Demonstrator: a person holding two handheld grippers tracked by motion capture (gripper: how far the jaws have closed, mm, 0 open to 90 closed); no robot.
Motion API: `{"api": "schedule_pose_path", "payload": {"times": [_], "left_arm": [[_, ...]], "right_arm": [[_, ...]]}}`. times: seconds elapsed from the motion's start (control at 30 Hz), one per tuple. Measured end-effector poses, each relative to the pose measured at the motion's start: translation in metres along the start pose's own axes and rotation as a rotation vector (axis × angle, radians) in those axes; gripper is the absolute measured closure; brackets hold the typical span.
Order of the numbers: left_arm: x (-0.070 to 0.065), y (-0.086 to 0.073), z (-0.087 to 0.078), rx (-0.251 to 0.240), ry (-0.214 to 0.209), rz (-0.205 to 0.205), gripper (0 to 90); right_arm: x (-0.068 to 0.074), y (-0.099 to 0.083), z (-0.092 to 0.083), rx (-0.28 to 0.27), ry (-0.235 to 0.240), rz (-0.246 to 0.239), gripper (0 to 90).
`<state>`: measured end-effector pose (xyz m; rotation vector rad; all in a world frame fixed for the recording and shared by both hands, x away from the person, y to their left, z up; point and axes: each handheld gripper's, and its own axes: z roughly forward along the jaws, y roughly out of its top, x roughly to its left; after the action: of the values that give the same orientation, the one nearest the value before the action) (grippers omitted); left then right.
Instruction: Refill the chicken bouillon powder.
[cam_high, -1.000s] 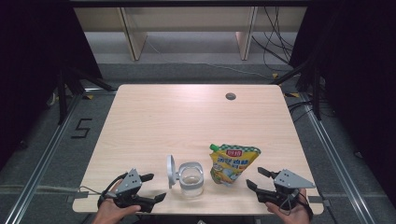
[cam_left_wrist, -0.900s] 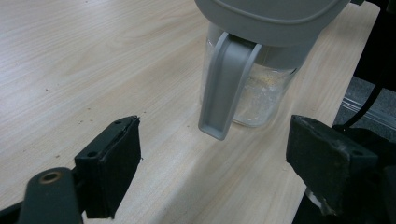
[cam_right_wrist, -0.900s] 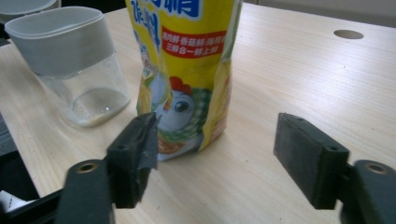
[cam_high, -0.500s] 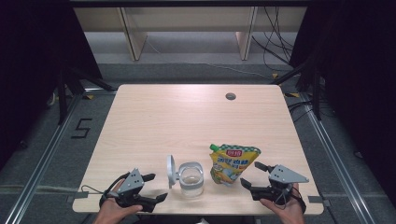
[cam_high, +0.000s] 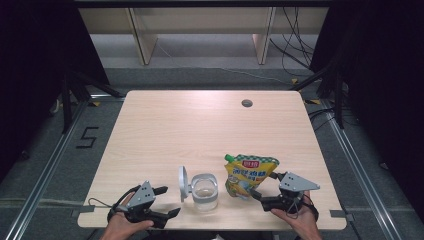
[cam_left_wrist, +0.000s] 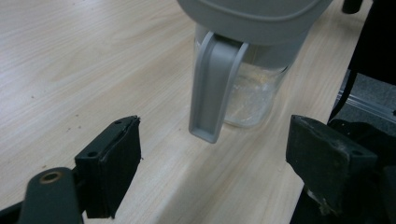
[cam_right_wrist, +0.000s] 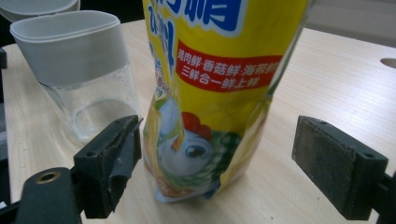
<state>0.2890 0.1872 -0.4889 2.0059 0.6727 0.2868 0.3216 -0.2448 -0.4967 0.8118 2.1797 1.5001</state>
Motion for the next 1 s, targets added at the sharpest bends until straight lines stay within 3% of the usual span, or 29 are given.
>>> {"api": "schedule_pose_path", "payload": {"times": [0.03, 0.1, 0.13, 0.17, 0.2, 0.23, 0.3, 0.33, 0.4, 0.43, 0.5, 0.53, 0.6, 0.63, 0.83, 0.87, 0.93, 0.97, 1.0], "left_arm": [[-0.002, 0.001, 0.001, -0.021, -0.01, -0.004, 17.8], [-0.001, 0.001, 0.001, -0.011, -0.012, 0.014, 17.8], [-0.002, 0.0, 0.001, -0.008, -0.003, 0.003, 17.9], [-0.001, 0.0, 0.001, -0.006, -0.012, 0.035, 17.9], [-0.002, 0.0, 0.001, -0.001, -0.012, 0.037, 17.9], [-0.003, 0.0, 0.0, -0.003, 0.0, 0.016, 17.9], [-0.003, -0.001, 0.0, -0.011, -0.005, 0.011, 17.9], [-0.003, -0.001, 0.0, -0.012, -0.005, 0.007, 17.9], [-0.002, 0.0, 0.0, -0.006, 0.004, 0.015, 17.9], [-0.002, 0.0, 0.001, -0.007, 0.0, 0.015, 17.9], [-0.002, 0.0, 0.002, -0.013, -0.011, 0.028, 17.9], [-0.002, 0.0, 0.002, -0.003, -0.012, 0.026, 17.9], [-0.004, 0.0, 0.002, -0.005, -0.001, 0.013, 18.0], [-0.003, 0.0, 0.002, -0.006, 0.0, 0.012, 18.0], [-0.001, 0.0, 0.001, -0.003, 0.003, 0.036, 18.0], [0.0, 0.0, 0.001, 0.001, -0.003, 0.047, 18.0], [-0.002, 0.0, 0.002, -0.005, 0.001, 0.042, 18.0], [-0.004, -0.001, 0.002, -0.005, 0.002, 0.017, 18.1], [-0.004, -0.001, 0.002, 0.0, 0.004, 0.02, 18.1]], "right_arm": [[-0.003, 0.0, 0.004, -0.003, 0.01, -0.021, 16.4], [-0.005, -0.001, 0.005, -0.011, 0.015, -0.027, 16.5], [-0.002, -0.002, 0.006, 0.011, 0.007, 0.01, 16.5], [-0.005, -0.002, 0.008, 0.0, 0.006, -0.038, 16.5], [-0.005, -0.002, 0.01, -0.004, 0.004, -0.038, 16.7], [-0.004, -0.001, 0.01, 0.009, 0.014, -0.021, 16.8], [-0.004, -0.001, 0.011, -0.001, 0.016, -0.038, 16.9], [-0.005, -0.001, 0.01, 0.001, -0.007, -0.047, 17.2], [-0.005, -0.002, 0.012, -0.005, 0.003, -0.039, 17.2], [-0.003, -0.003, 0.013, -0.016, -0.02, -0.024, 17.1], [-0.006, -0.002, 0.013, 0.005, 0.007, -0.027, 17.1], [-0.008, -0.002, 0.014, -0.007, -0.005, -0.043, 17.1], [-0.007, -0.002, 0.017, -0.006, 0.018, -0.019, 16.7], [-0.007, -0.002, 0.018, -0.021, 0.004, -0.053, 16.8], [-0.006, -0.001, 0.023, -0.036, 0.028, -0.065, 17.5], [-0.008, 0.0, 0.024, -0.037, 0.027, -0.089, 17.7], [-0.008, 0.0, 0.027, -0.038, 0.015, -0.087, 17.9], [-0.005, -0.001, 0.028, -0.043, 0.013, -0.064, 18.1], [-0.008, 0.0, 0.029, -0.036, 0.019, -0.083, 18.2]]}}
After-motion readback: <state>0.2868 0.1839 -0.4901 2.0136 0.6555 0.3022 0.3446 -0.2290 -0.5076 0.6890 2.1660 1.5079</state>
